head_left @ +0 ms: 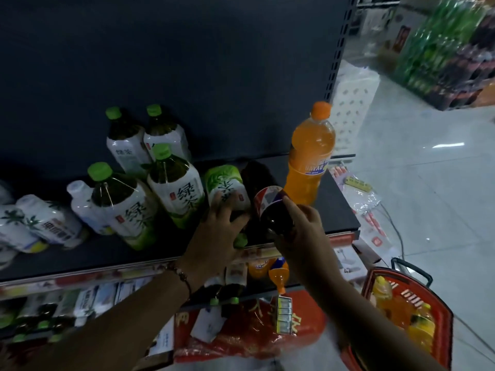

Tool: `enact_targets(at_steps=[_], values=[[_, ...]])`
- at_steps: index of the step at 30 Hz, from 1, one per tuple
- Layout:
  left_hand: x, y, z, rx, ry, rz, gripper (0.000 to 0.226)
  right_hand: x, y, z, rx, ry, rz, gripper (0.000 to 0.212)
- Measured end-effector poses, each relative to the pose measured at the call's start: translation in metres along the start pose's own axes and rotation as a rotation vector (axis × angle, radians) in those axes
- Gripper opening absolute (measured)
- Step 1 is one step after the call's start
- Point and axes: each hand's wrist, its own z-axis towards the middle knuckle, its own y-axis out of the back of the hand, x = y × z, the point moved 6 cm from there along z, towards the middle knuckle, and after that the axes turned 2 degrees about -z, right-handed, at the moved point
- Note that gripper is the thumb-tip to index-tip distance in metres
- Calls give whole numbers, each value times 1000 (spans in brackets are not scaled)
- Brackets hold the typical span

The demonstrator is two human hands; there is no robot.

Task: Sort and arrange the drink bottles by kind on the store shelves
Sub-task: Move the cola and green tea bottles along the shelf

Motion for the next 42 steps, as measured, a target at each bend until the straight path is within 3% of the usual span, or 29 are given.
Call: enact_targets(at_steps=[7, 11, 16, 19, 25, 31, 35, 39, 42], values=[[-12, 34, -17, -23, -27, -114, 89, 52, 79, 21, -10, 144, -12, 36], [-23, 70, -25, -151, -116, -234, 75, 85, 107, 62, -42, 228, 14, 13], [-19, 95, -22, -166, -26, -345, 68, 107, 93, 121, 55, 228, -112, 26], [-13, 107, -11, -146, 27, -372, 60, 111, 77, 142, 109, 212, -45, 33], [24, 120, 15, -122, 355, -444, 38, 107, 62, 145, 36, 267, -15, 40], [27, 117, 17, -167, 336, -453, 42, 94, 65, 130, -64, 337, 74, 49], [26, 118, 16, -239, 318, -430, 43, 86, 63, 117, -41, 316, 119, 67], [25, 114, 10, -295, 299, -369, 56, 79, 62, 96, -16, 278, 67, 84], [21, 114, -6, -336, 246, -261, 67, 73, 60, 66, -41, 277, 33, 80]])
